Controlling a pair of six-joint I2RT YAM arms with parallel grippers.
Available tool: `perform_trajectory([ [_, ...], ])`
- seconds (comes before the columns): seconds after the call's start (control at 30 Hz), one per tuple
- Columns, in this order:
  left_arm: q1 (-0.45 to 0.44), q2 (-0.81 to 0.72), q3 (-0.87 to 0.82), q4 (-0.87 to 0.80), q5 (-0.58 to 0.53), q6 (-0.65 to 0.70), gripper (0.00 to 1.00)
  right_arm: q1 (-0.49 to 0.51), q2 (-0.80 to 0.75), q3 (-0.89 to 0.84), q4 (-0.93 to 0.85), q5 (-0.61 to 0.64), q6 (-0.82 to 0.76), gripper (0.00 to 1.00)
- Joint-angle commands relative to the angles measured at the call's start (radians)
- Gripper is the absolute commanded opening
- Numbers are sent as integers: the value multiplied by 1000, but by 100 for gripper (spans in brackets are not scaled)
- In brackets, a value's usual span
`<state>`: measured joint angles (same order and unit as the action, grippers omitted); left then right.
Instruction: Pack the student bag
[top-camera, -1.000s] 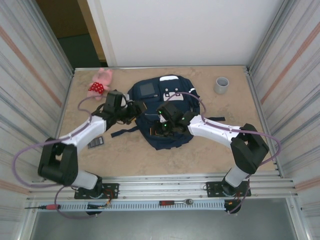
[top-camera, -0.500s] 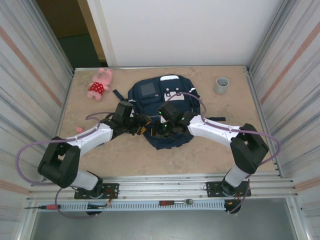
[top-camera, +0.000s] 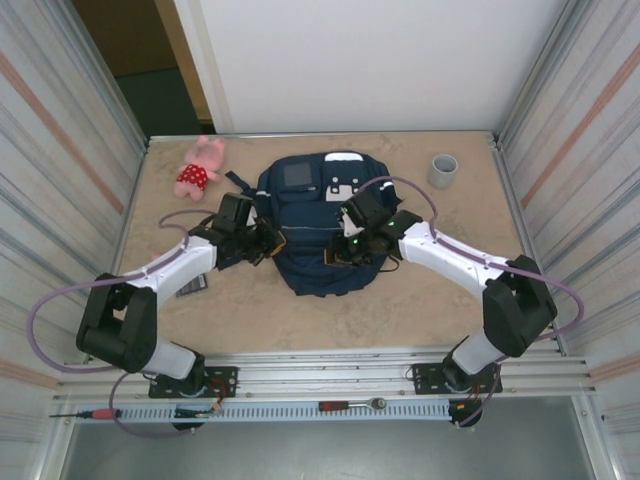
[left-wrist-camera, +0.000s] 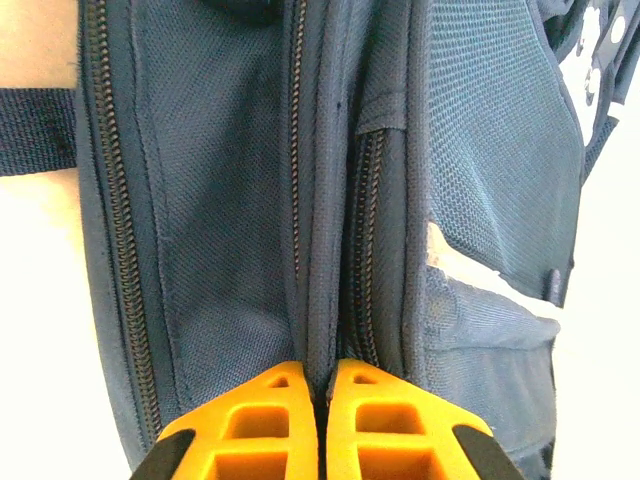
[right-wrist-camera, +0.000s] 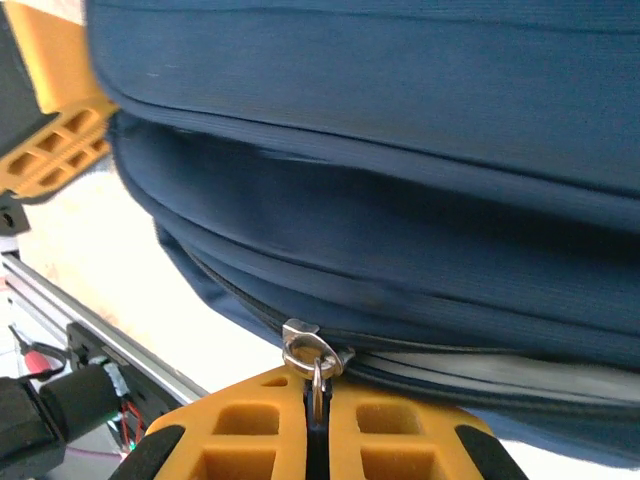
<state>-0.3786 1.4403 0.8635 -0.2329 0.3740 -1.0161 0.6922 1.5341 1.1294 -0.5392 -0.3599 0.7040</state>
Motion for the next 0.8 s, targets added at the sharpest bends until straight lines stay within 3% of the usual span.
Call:
perform_trajectory([
  [0.0, 41, -19, 18, -103, -88, 121, 0, -33, -49, -2, -133, -29, -75, 0],
  [0.1, 42, -30, 34, -112, -75, 127, 0, -20, -40, 8, -112, -33, -69, 0],
  [0.17, 41, -42, 39, -111, -43, 103, 22, 3, -34, 12, -79, -39, -54, 0],
  [0.33, -38, -114, 24, -97, -21, -17, 56, 42, -24, 12, -22, -33, -24, 0],
  [0.57, -195, -128, -33, 44, -82, -229, 65, 74, -24, -8, 26, -26, 4, 0],
  [0.77, -223, -39, 24, 93, -132, -215, 61, 82, -32, -19, 42, -29, 9, 0],
])
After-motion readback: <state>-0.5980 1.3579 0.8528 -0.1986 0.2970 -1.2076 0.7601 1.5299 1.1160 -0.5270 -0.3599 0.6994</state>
